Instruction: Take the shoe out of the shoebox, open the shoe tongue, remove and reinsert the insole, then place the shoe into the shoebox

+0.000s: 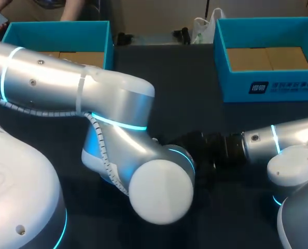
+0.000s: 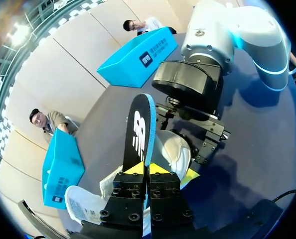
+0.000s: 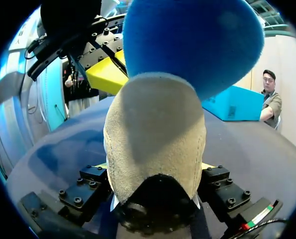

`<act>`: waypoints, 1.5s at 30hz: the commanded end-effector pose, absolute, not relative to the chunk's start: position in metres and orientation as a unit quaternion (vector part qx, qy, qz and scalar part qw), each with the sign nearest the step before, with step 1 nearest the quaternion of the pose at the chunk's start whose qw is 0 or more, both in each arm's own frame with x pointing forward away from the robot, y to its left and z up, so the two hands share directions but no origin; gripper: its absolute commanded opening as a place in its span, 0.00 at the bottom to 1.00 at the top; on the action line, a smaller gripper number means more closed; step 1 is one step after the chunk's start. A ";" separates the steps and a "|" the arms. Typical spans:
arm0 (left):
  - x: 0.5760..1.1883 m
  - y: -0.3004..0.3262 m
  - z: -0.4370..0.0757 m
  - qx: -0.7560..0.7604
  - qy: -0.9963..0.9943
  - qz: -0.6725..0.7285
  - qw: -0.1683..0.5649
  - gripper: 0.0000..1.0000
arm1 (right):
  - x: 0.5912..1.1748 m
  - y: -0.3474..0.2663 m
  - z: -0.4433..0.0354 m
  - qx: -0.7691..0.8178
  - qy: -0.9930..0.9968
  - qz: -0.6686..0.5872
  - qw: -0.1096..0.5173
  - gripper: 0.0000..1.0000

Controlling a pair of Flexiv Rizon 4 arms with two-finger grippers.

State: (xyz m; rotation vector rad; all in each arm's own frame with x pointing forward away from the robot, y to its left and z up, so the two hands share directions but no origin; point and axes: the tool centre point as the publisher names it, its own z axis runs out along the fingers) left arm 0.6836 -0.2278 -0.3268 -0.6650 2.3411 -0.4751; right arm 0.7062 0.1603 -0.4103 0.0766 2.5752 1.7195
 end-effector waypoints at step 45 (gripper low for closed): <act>0.684 -0.223 -0.344 -0.211 0.892 -0.213 0.339 0.50 | 0.705 0.162 -0.409 0.025 0.833 0.553 0.023 0.00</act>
